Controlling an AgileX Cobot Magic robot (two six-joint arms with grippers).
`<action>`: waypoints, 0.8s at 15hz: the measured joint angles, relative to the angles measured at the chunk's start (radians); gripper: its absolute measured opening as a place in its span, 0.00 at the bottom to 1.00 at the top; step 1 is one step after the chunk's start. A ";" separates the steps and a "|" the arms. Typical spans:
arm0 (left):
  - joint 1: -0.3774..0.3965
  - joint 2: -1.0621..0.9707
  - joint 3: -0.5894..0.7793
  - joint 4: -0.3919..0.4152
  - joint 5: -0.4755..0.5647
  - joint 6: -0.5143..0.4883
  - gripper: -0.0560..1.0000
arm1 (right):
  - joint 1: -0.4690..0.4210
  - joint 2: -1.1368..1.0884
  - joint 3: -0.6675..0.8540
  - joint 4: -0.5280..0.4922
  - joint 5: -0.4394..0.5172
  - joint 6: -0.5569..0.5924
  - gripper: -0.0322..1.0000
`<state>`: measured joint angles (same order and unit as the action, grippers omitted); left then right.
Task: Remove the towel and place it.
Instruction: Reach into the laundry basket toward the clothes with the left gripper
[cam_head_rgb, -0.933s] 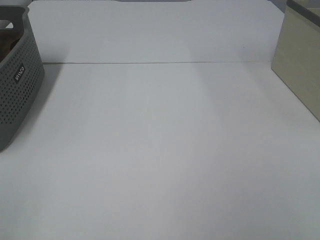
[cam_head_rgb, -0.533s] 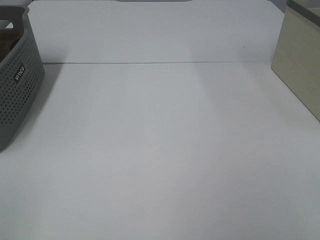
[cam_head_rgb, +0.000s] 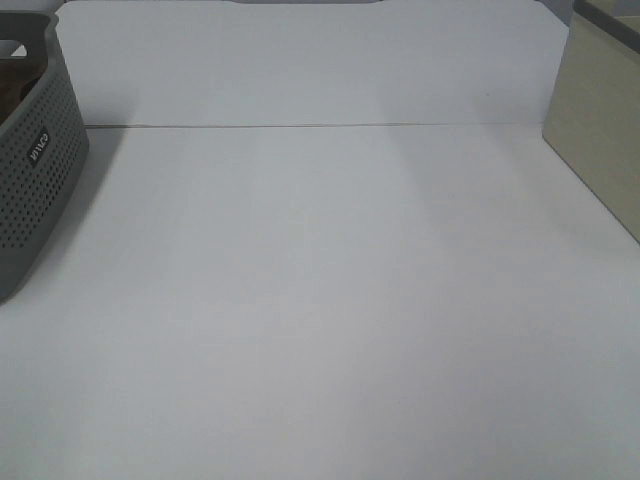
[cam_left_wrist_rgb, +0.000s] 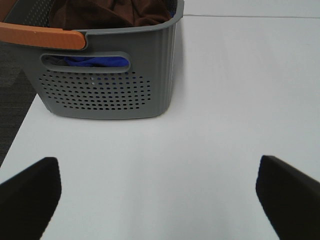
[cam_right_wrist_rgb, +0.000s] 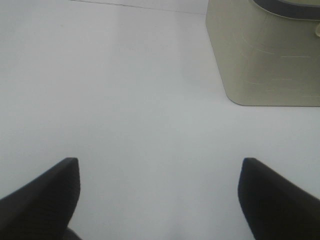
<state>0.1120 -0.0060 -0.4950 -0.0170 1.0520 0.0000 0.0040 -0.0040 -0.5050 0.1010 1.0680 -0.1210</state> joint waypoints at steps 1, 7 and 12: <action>0.000 0.000 0.000 0.000 0.000 0.000 0.99 | 0.000 0.000 0.000 0.000 0.000 0.000 0.83; 0.000 0.000 0.000 0.000 0.000 0.000 0.99 | 0.000 0.000 0.000 0.000 0.000 0.000 0.83; 0.000 0.000 0.000 0.000 0.000 0.000 0.99 | 0.000 0.000 0.000 0.000 0.000 0.000 0.83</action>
<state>0.1120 -0.0060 -0.4950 -0.0170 1.0520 0.0000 0.0040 -0.0040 -0.5050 0.1010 1.0680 -0.1210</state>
